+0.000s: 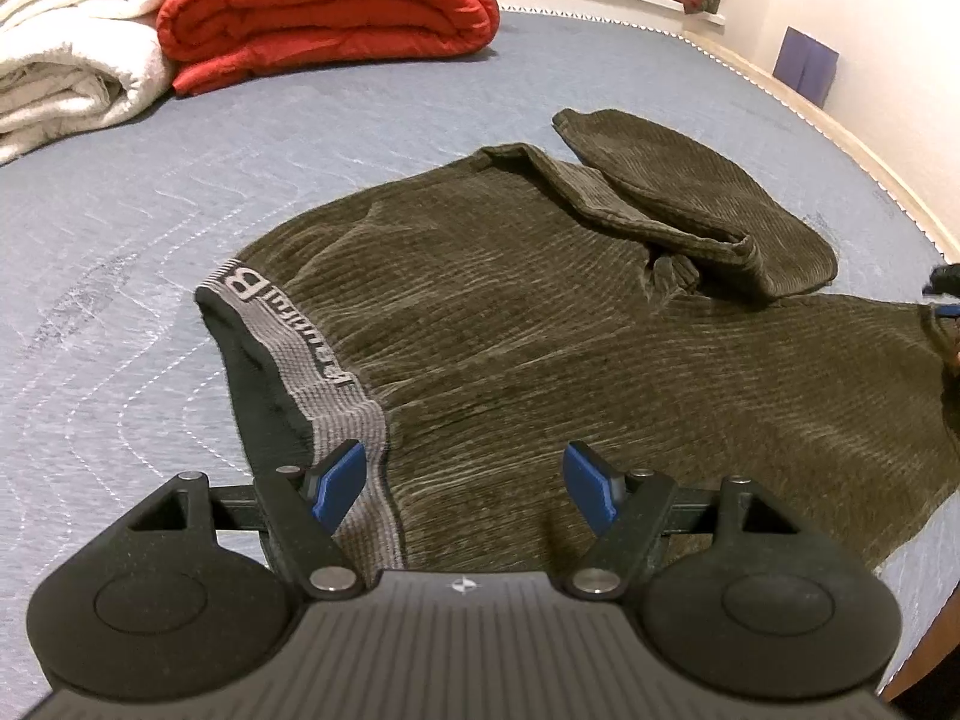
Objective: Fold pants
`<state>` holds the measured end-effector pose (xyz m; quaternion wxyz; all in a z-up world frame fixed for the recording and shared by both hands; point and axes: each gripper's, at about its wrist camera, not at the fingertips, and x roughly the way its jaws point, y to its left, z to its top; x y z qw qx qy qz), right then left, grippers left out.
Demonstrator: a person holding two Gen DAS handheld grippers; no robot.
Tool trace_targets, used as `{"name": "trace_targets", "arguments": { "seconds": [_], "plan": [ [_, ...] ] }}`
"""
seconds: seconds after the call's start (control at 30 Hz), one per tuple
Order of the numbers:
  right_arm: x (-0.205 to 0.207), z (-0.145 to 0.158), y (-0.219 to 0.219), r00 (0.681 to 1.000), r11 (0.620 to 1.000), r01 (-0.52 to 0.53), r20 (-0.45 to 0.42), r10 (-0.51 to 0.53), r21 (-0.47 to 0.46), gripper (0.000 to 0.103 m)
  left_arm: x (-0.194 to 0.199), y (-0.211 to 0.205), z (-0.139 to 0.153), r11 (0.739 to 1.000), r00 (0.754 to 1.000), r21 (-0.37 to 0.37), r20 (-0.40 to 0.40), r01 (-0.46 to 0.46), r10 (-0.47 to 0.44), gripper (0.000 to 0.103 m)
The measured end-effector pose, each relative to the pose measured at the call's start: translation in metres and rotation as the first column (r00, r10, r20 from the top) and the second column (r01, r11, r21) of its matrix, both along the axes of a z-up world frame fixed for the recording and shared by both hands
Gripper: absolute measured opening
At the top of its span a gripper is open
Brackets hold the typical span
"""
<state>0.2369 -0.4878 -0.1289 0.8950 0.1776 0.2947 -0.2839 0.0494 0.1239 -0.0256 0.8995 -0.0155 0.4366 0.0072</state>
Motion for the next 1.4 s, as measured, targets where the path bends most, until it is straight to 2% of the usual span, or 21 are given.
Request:
{"name": "trace_targets", "arguments": {
  "seconds": [0.03, 0.07, 0.2, 0.33, 0.4, 0.5, 0.57, 0.63, 0.73, 0.8, 0.87, 0.97, 1.13, 1.2, 1.3, 1.33, 1.4],
  "plan": [
    [-0.003, 0.006, 0.005, 1.0, 1.0, -0.02, 0.021, 0.021, -0.02, 0.05, -0.002, 0.002, 0.001, 1.0, 1.0, 0.001, 0.003, -0.002, 0.002, 0.077],
    [-0.006, 0.013, 0.01, 0.999, 0.998, -0.036, 0.039, 0.038, -0.046, 0.061, -0.005, 0.004, 0.002, 1.0, 1.0, 0.003, 0.007, -0.004, 0.004, 0.077],
    [-0.02, 0.045, 0.034, 0.986, 0.984, -0.131, 0.084, 0.142, -0.123, 0.063, -0.017, 0.014, 0.006, 1.0, 1.0, 0.012, 0.016, -0.015, 0.015, 0.077],
    [-0.046, 0.091, 0.064, 0.953, 0.956, -0.239, 0.146, 0.264, -0.17, 0.064, -0.029, 0.036, 0.014, 0.999, 0.998, -0.01, 0.035, -0.048, 0.048, 0.077],
    [-0.063, 0.114, 0.085, 0.924, 0.932, -0.303, 0.176, 0.338, -0.199, 0.067, -0.035, 0.05, 0.02, 0.996, 0.996, -0.036, 0.05, -0.078, 0.08, 0.077],
    [-0.094, 0.145, 0.122, 0.855, 0.88, -0.428, 0.225, 0.468, -0.205, 0.067, -0.044, 0.073, 0.023, 0.99, 0.992, -0.089, 0.057, -0.109, 0.114, 0.075],
    [-0.117, 0.157, 0.15, 0.794, 0.829, -0.523, 0.242, 0.558, -0.197, 0.067, -0.048, 0.083, 0.017, 0.986, 0.992, -0.121, 0.034, -0.118, 0.123, 0.061],
    [-0.141, 0.16, 0.182, 0.717, 0.753, -0.622, 0.231, 0.657, -0.214, 0.067, -0.049, 0.088, 0.006, 0.982, 0.993, -0.147, -0.005, -0.116, 0.117, 0.054],
    [-0.173, 0.146, 0.232, 0.595, 0.617, -0.749, 0.163, 0.787, -0.242, 0.067, -0.049, 0.09, -0.007, 0.978, 0.992, -0.174, -0.049, -0.119, 0.112, 0.054],
    [-0.188, 0.129, 0.261, 0.504, 0.515, -0.823, 0.112, 0.857, -0.24, 0.067, -0.048, 0.091, -0.015, 0.972, 0.99, -0.195, -0.069, -0.133, 0.121, 0.062],
    [-0.201, 0.107, 0.294, 0.398, 0.397, -0.883, 0.046, 0.916, -0.25, 0.067, -0.047, 0.093, -0.021, 0.964, 0.987, -0.215, -0.088, -0.154, 0.138, 0.074],
    [-0.22, 0.077, 0.338, 0.259, 0.227, -0.935, -0.089, 0.962, -0.271, 0.067, -0.043, 0.094, -0.027, 0.959, 0.984, -0.229, -0.102, -0.167, 0.148, 0.077],
    [-0.245, 0.049, 0.374, 0.043, -0.001, -0.976, -0.198, 0.979, -0.218, 0.068, -0.031, 0.093, -0.038, 0.949, 0.979, -0.262, -0.141, -0.178, 0.145, 0.078],
    [-0.257, 0.041, 0.379, -0.017, -0.071, -0.972, -0.234, 0.972, -0.224, 0.07, -0.025, 0.089, -0.043, 0.948, 0.977, -0.266, -0.162, -0.177, 0.137, 0.078],
    [-0.262, 0.028, 0.382, -0.079, -0.134, -0.974, -0.281, 0.957, -0.183, 0.079, -0.017, 0.08, -0.05, 0.954, 0.976, -0.25, -0.183, -0.165, 0.121, 0.078],
    [-0.265, 0.021, 0.385, -0.105, -0.166, -0.971, -0.32, 0.942, -0.169, 0.08, -0.015, 0.076, -0.052, 0.958, 0.975, -0.241, -0.188, -0.158, 0.114, 0.078],
    [-0.274, 0.017, 0.387, -0.119, -0.197, -0.959, -0.338, 0.934, -0.206, 0.08, -0.011, 0.068, -0.056, 0.965, 0.976, -0.217, -0.194, -0.144, 0.102, 0.079]
  ]
}}
